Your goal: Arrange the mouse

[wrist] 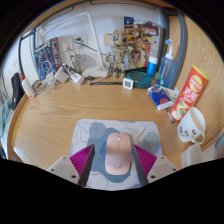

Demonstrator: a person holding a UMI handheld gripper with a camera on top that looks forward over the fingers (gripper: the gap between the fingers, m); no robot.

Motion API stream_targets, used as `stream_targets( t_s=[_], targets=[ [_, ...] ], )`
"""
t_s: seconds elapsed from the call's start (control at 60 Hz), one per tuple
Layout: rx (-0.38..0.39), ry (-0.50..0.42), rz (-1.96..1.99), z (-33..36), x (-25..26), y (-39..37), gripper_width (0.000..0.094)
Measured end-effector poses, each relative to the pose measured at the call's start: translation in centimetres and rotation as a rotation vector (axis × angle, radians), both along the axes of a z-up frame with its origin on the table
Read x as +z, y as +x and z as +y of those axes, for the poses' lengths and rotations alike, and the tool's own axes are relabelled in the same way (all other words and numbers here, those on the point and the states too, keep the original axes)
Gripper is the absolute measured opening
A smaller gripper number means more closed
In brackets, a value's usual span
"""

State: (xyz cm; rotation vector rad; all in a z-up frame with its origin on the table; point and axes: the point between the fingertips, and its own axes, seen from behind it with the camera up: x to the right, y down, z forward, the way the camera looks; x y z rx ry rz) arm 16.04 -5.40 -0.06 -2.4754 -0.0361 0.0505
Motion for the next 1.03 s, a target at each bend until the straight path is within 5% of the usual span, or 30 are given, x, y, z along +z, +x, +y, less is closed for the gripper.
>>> stream_targets(
  t_s=[0.483, 1.033],
  targets=[
    [-0.002, 0.213, -0.045, -0.7, 19.9, -0.5, 0.0736],
    [0.061, 0.227, -0.022, -3.4, 22.2, -3.9, 0.0743]
  ],
)
